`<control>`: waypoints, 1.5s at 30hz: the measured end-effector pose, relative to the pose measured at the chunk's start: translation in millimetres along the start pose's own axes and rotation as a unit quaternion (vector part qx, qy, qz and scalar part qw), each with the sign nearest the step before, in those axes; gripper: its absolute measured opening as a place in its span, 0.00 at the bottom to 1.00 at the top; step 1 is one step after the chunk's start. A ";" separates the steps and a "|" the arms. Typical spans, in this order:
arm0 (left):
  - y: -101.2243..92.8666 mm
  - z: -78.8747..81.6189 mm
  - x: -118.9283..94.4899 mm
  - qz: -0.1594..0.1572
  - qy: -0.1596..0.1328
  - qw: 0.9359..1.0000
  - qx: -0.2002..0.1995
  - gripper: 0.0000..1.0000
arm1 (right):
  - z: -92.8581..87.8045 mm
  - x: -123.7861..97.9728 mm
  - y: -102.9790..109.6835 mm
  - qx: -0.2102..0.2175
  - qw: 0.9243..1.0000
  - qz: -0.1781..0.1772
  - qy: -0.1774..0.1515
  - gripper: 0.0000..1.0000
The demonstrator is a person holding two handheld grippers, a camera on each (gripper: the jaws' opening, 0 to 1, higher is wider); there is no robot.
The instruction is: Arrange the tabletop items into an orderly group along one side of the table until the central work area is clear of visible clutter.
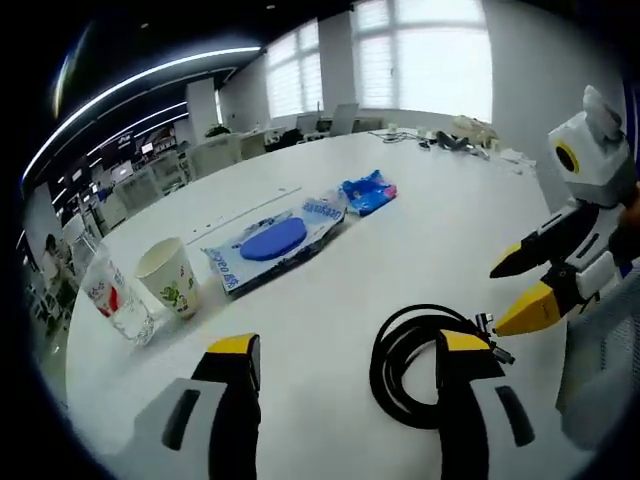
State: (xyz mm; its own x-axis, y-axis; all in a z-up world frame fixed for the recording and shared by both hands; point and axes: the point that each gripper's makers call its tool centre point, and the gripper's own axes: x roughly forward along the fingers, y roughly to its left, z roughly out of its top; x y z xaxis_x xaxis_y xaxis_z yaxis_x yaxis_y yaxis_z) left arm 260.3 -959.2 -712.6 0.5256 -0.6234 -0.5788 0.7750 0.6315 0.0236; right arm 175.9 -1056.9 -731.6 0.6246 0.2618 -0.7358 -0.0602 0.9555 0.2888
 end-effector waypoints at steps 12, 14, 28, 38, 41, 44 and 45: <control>-14.2 -16.3 2.4 -0.011 0.011 0.999 -0.037 0.46 | -27.1 13.8 8.3 0.026 0.999 -0.016 0.029 0.45; -15.8 -17.1 2.7 -0.013 0.009 0.999 -0.044 0.43 | -29.6 14.7 7.4 0.031 0.999 -0.025 0.033 0.44; -27.0 -42.0 11.4 -0.012 0.055 0.998 -0.043 0.31 | -29.8 21.7 15.9 0.035 0.998 -0.051 0.026 0.32; -31.8 -53.1 13.6 -0.009 0.071 0.996 -0.049 0.16 | -27.9 22.3 6.9 0.047 0.996 -0.071 0.021 0.22; -31.0 -52.6 12.8 -0.001 0.076 0.995 -0.065 0.14 | -30.3 24.7 11.1 0.063 0.996 -0.058 0.025 0.14; -30.9 -52.4 13.8 0.005 0.079 0.994 -0.071 0.11 | -32.6 26.1 14.3 0.071 0.996 -0.049 0.028 0.13; -31.5 -52.2 13.3 0.007 0.082 0.995 -0.055 0.11 | -33.0 26.4 13.5 0.079 0.995 -0.047 0.028 0.13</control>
State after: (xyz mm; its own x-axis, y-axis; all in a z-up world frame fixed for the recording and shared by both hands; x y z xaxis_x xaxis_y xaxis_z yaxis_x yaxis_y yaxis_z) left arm 224.5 -963.3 -763.6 0.4655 -0.5361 -0.7042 0.7194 0.6926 -0.0517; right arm 165.9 -1032.6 -767.4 0.5773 0.1839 -0.7956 0.1227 0.9437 0.3072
